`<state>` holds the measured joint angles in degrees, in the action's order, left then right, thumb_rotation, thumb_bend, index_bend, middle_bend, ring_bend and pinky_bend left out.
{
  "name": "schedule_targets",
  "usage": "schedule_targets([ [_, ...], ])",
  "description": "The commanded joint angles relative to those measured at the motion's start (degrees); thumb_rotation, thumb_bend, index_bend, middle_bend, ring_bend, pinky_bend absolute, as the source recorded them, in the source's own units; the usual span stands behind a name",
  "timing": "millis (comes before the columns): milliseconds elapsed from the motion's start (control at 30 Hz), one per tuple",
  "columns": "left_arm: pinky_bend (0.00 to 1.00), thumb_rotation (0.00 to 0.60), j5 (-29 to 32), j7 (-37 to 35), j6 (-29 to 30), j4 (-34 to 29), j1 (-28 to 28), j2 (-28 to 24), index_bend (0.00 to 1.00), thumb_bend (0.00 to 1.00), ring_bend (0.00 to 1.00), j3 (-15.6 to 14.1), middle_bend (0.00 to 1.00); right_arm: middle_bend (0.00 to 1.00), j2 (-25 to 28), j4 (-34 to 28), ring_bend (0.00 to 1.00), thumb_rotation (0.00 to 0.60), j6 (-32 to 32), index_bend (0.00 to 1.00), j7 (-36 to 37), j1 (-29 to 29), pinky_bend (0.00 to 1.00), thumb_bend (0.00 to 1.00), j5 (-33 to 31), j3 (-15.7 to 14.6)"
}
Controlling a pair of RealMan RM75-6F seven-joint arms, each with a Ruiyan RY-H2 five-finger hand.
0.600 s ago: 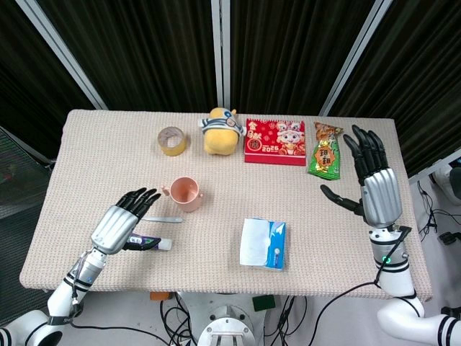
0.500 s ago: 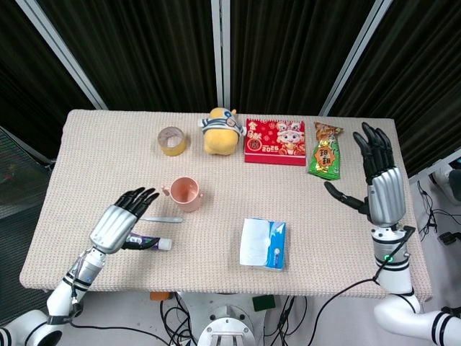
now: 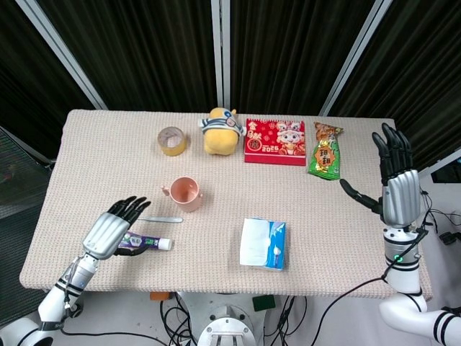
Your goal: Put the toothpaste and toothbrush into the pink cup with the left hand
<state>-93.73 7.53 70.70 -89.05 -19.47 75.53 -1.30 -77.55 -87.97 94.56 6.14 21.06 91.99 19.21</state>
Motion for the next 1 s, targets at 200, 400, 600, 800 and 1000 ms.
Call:
schedule_targets([
  [200,0.35,0.433,2.51,0.0,-3.1,2.3,0.34,1.57,0.24,0.18,0.19,-2.1,0.18,0.0,1.34,0.37,0.0,0.6,0.55,0.0,0.51,-1.4,0.0,0.37,-1.3,-0.86],
  [400,0.35,0.459,3.06,-1.85,-3.66,5.85,0.44,3.76,0.28,0.19,0.19,-2.55,0.2,0.0,1.55,0.42,0.0,0.6,0.7,0.0,0.54,-1.68,0.0,0.37,-1.4,-1.45],
  [600,0.35,0.478,3.33,-4.26,-4.68,7.83,0.23,5.06,0.29,0.19,0.19,-3.12,0.21,0.0,1.72,0.41,0.0,0.6,0.63,0.0,0.24,-1.62,0.0,0.37,-1.55,-1.64],
  [800,0.35,0.482,1.84,-5.54,-4.36,7.5,-1.2,5.54,0.29,0.19,0.2,-2.46,0.22,0.0,1.26,0.79,0.0,0.6,0.22,0.0,0.21,-1.39,0.0,0.37,-1.91,-1.93],
  [1000,0.39,0.543,1.4,-4.54,-6.12,7.28,-3.18,6.56,0.33,0.2,0.22,-1.98,0.26,0.0,1.22,1.04,0.0,0.6,-0.13,0.0,0.34,-1.02,0.0,0.37,-2.19,-1.83],
])
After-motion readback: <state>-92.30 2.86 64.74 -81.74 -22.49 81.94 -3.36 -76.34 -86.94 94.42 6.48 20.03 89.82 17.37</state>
